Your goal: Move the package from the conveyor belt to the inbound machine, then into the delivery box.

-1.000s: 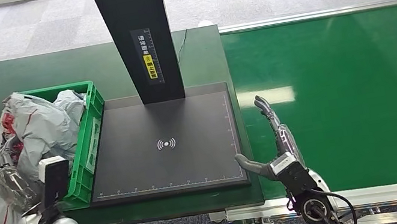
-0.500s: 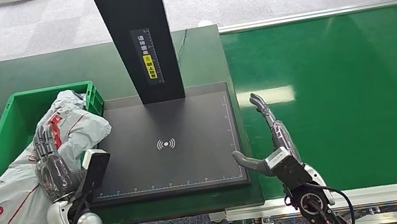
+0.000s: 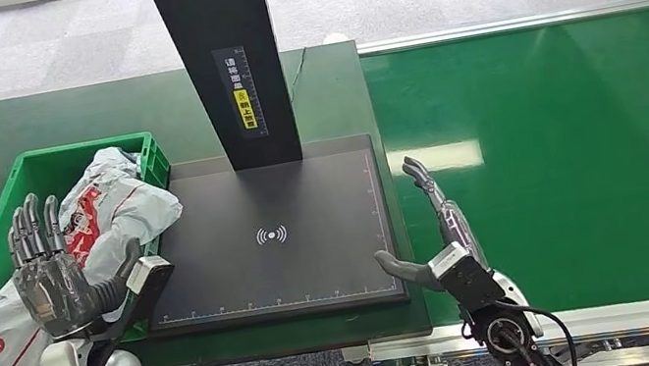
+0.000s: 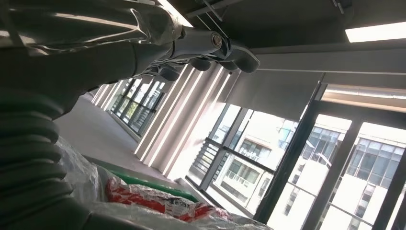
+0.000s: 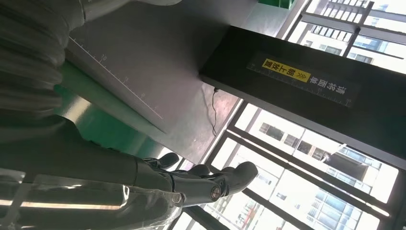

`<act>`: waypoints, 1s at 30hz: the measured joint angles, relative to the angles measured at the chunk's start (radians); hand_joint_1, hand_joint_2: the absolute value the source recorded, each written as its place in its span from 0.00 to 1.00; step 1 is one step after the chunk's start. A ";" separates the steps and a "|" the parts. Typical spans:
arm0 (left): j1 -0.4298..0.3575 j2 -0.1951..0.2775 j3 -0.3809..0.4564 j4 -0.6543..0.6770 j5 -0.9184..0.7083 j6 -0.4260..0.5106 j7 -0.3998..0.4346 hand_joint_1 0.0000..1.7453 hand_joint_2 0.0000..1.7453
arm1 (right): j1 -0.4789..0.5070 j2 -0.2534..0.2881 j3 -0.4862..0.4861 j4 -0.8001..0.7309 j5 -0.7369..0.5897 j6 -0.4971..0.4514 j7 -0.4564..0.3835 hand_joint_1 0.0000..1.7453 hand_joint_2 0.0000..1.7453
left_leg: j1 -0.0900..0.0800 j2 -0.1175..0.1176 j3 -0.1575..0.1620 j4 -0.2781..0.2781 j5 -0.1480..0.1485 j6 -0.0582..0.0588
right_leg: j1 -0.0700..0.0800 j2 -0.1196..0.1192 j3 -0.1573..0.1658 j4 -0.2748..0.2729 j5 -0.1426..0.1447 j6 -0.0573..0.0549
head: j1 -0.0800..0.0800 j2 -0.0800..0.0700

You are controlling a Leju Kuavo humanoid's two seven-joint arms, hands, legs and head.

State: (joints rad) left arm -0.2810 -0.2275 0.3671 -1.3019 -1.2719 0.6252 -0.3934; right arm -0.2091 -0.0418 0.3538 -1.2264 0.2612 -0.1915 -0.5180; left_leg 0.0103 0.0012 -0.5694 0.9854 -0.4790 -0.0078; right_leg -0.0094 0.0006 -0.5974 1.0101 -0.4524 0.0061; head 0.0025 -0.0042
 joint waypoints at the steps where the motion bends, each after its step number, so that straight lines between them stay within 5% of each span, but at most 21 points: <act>1: -0.006 -0.009 0.026 -0.006 -0.004 0.000 -0.022 0.00 0.00 | 0.000 0.000 0.002 0.001 -0.001 0.000 0.000 0.00 1.00 | 0.000 0.000 0.000 0.000 0.000 0.000 | 0.000 0.000 0.000 0.000 0.000 0.000 | 0.000 0.000; 7: -0.036 -0.067 0.159 -0.046 0.190 0.000 -0.273 0.00 0.00 | -0.001 0.000 0.010 0.007 -0.012 -0.002 -0.002 0.00 1.00 | 0.000 0.000 0.000 0.000 0.000 0.000 | 0.000 0.000 0.000 0.000 0.000 0.000 | 0.000 0.000; 11: -0.015 -0.093 0.149 -0.157 0.362 0.000 -0.302 0.00 0.00 | -0.001 0.000 0.015 0.014 -0.020 -0.007 -0.011 0.00 1.00 | 0.000 0.000 0.000 0.000 0.000 0.000 | 0.000 0.000 0.000 0.000 0.000 0.000 | 0.000 0.000; 15: 0.027 -0.096 0.072 -0.275 0.568 0.000 -0.304 0.00 0.00 | -0.001 0.000 0.020 0.021 -0.036 -0.026 -0.030 0.00 1.00 | 0.000 0.000 0.000 0.000 0.000 0.000 | 0.000 0.000 0.000 0.000 0.000 0.000 | 0.000 0.000; 21: 0.109 -0.059 -0.166 -0.365 0.820 0.000 -0.306 0.00 0.00 | -0.002 -0.005 0.021 0.022 -0.074 -0.039 -0.052 0.00 1.00 | 0.000 0.000 0.000 0.000 0.000 0.000 | 0.000 0.000 0.000 0.000 0.000 0.000 | 0.000 0.000; 25: 0.147 0.016 -0.355 -0.390 1.034 -0.042 -0.292 0.00 1.00 | -0.005 -0.013 0.021 0.022 -0.089 -0.040 -0.059 0.00 1.00 | 0.000 -0.001 0.000 0.000 0.000 0.000 | 0.000 0.000 0.000 0.000 0.000 0.000 | 0.000 0.000; 30: 0.171 0.094 -0.530 -0.390 1.190 -0.415 -0.135 0.00 1.00 | -0.018 -0.023 0.021 0.023 -0.108 -0.040 -0.062 0.00 1.00 | 0.000 0.000 0.000 0.000 0.000 0.000 | 0.000 0.000 0.000 0.000 0.000 0.000 | 0.000 0.000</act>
State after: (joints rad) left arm -0.1102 -0.1330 -0.1624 -1.6915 -0.0817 0.2103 -0.5286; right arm -0.2268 -0.0645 0.3750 -1.2038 0.1531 -0.2312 -0.5803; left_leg 0.0102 0.0011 -0.5695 0.9854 -0.4794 -0.0077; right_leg -0.0095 0.0005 -0.5974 1.0099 -0.4526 0.0061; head 0.0025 -0.0042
